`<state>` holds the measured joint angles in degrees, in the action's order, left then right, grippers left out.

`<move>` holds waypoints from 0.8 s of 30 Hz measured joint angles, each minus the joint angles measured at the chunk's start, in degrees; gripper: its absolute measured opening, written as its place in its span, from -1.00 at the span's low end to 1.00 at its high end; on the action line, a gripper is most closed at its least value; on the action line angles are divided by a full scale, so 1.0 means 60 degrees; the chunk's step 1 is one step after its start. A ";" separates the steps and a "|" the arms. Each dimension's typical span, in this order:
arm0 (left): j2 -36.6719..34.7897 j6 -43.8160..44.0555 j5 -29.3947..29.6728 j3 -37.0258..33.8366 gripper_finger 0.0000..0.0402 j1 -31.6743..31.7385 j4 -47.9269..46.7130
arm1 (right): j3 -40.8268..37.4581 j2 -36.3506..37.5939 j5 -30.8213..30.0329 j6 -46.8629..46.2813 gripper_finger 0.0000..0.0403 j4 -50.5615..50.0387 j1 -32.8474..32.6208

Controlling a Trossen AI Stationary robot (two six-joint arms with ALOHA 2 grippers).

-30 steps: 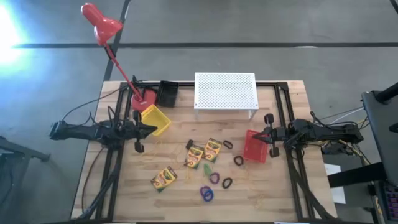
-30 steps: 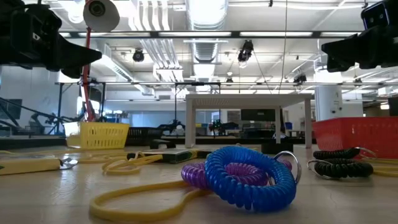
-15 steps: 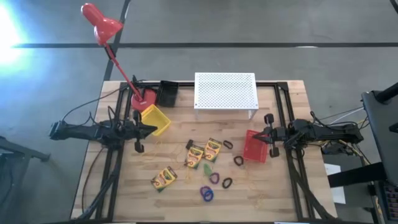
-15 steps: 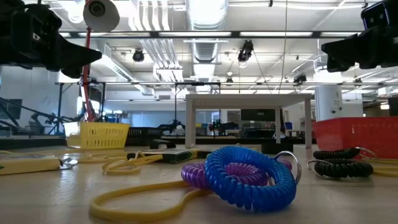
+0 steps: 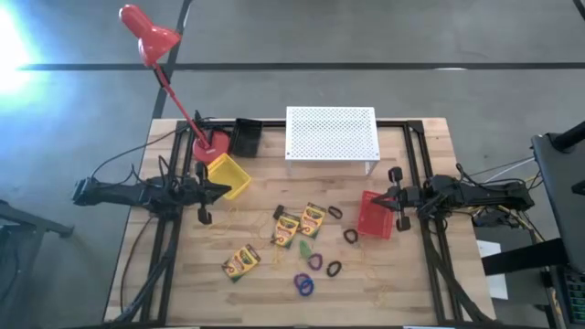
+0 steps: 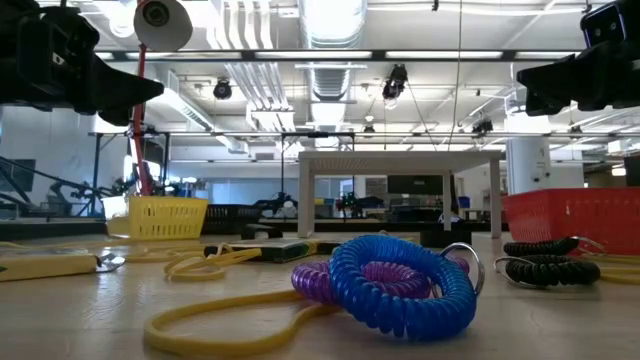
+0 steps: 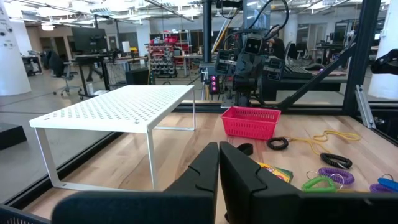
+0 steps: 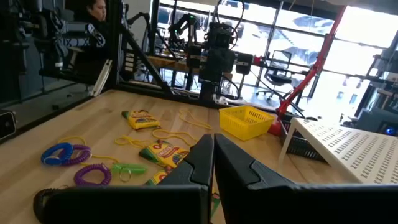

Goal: Pick & Place Office Desk Supplies

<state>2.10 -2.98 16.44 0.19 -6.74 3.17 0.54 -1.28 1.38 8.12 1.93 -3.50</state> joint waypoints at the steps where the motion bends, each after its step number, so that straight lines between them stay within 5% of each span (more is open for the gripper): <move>1: 0.0002 0.0000 -0.0002 0.0000 -0.90 0.0000 -0.0002 | 0.0000 0.0000 0.0000 -0.0011 -0.96 0.0000 -0.0001; 4: -0.0001 0.0027 0.0000 0.0000 -0.90 -0.0001 0.0000 | 0.0000 0.0000 0.0029 -0.0187 -0.96 0.0056 -0.0001; 14: -0.0002 0.0025 -0.0002 0.0000 -0.90 0.0000 0.0000 | 0.0000 -0.0276 -0.0243 -0.6011 -0.96 0.1034 -0.0186; 19: 0.0000 0.0025 -0.0001 0.0000 -0.90 0.0000 0.0001 | 0.0000 -0.1431 -0.2035 -0.7349 -0.96 0.1230 -0.0847; 24: 0.0000 0.0004 0.0004 0.0000 -0.90 0.0008 0.0002 | 0.0785 -0.3319 -0.2555 -0.8622 -0.96 0.1066 -0.1580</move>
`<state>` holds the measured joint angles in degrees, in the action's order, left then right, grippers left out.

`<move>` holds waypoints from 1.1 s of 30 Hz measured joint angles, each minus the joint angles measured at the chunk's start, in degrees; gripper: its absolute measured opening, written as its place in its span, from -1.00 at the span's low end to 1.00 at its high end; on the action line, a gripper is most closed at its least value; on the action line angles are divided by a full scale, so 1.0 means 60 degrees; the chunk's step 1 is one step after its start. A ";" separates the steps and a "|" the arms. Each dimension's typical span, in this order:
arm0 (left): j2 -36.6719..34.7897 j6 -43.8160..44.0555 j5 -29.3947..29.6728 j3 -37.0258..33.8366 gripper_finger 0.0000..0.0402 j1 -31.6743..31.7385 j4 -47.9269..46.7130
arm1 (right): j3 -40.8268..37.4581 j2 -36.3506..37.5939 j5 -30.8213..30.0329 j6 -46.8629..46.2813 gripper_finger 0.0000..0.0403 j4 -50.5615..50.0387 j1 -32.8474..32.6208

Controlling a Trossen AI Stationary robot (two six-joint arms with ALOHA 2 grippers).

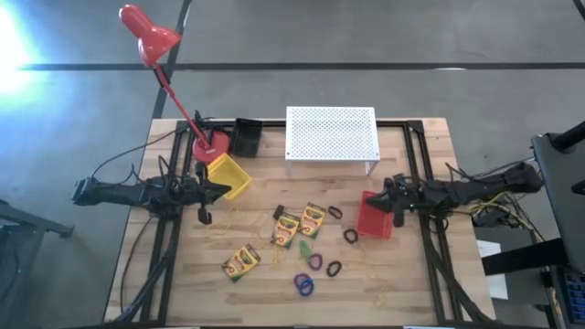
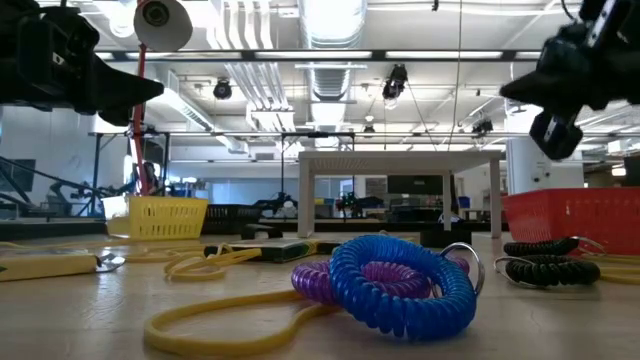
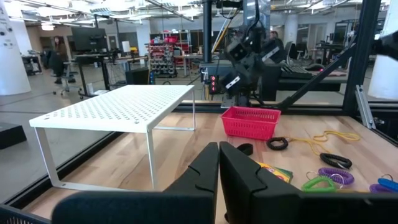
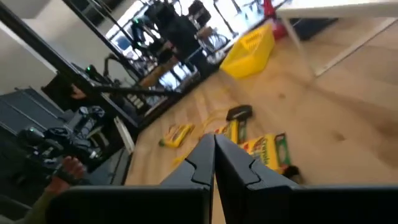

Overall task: Pick & Place Office Desk Supplies
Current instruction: Put the red bin on the shelf

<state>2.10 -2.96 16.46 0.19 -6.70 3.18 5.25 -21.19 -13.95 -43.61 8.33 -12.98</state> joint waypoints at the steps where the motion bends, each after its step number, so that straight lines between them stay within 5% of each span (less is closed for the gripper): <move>1: -0.0002 -0.0016 0.0039 0.0000 -0.90 0.0007 0.0000 | 0.0387 -0.0400 -0.0150 -0.0039 -0.96 -0.0292 -0.0156; 8: -0.0002 0.0774 0.0054 0.0000 -0.90 0.0007 0.0002 | 0.4838 -0.3715 -0.1708 -0.2418 -0.96 -0.6707 -0.0947; 13: -0.0002 0.0477 0.0117 0.0000 -0.90 0.0029 0.0113 | 0.7028 -0.6135 -0.0883 -0.5511 -0.91 -1.0645 -0.0961; 17: -0.0002 0.0026 0.0115 0.0000 -0.90 0.0030 0.0227 | 0.7894 -0.7535 0.0160 -0.6543 -0.73 -1.0799 -0.0964; 24: -0.0002 -0.0044 0.0117 0.0000 -0.90 0.0032 0.0225 | 0.8594 -0.9493 0.0188 -0.8006 -0.33 -1.0883 -0.0790; 33: -0.0002 -0.0040 0.0114 -0.0004 -0.90 0.0032 0.0222 | 0.8267 -1.1047 0.0550 -0.7388 -0.21 -1.0833 0.0204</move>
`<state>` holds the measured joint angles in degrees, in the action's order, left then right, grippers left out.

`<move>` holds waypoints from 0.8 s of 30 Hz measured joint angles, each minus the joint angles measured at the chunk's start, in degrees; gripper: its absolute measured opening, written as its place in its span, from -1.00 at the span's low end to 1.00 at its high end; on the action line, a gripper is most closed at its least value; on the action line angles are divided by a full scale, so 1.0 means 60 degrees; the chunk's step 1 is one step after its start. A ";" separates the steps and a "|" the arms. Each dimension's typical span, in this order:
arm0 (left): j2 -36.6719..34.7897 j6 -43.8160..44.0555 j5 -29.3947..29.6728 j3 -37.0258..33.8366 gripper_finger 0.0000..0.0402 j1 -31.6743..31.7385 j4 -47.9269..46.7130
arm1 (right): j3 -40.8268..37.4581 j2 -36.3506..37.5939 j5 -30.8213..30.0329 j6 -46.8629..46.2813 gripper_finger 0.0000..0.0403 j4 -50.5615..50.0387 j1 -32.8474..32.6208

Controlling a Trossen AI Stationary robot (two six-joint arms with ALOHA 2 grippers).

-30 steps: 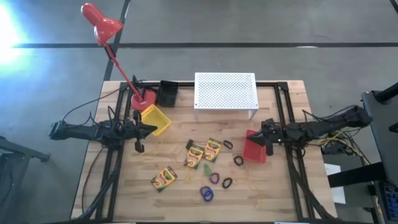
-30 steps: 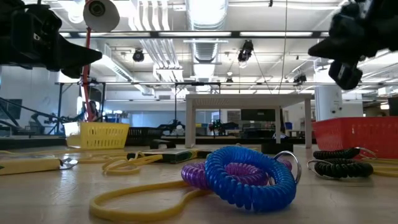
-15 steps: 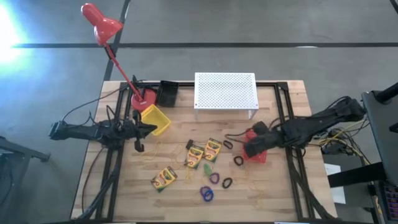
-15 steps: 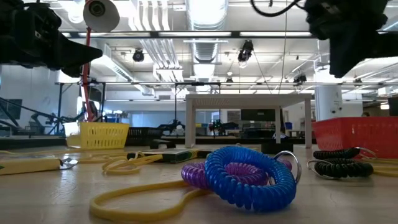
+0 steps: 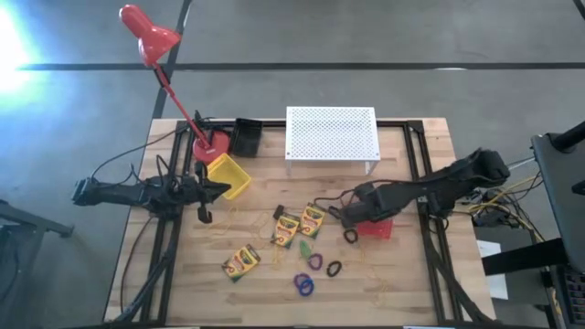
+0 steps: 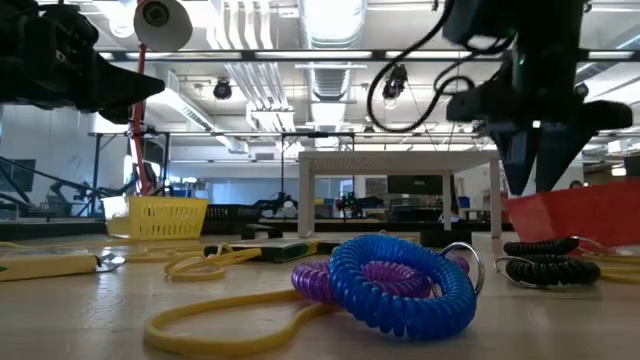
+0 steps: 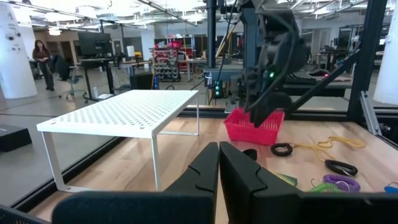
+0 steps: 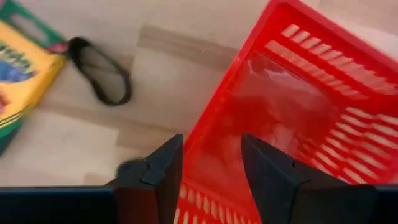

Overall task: Pick & Place Office Desk Supplies
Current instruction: Put the red bin on the shelf

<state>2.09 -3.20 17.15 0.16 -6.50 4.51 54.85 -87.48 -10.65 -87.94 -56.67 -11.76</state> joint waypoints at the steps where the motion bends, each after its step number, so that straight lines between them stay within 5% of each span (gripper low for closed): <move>1: 0.0000 0.0029 0.0000 -0.0003 -0.90 0.0000 0.0004 | -0.0011 -0.0097 0.0070 0.0227 -0.22 0.0010 0.0123; 12: 0.0000 0.0109 0.0000 -0.0003 -0.90 0.0000 0.0250 | -0.0080 -0.0630 0.0142 0.1344 -0.48 0.0085 0.0595; 24: 0.0004 0.0535 0.0000 -0.0003 -0.90 -0.0004 0.0198 | -0.0127 -0.0041 0.0283 0.0815 -0.06 -0.0434 0.0584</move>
<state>2.11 0.01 17.15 0.14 -6.52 5.70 54.09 -87.72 -8.95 -83.05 -59.27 -8.25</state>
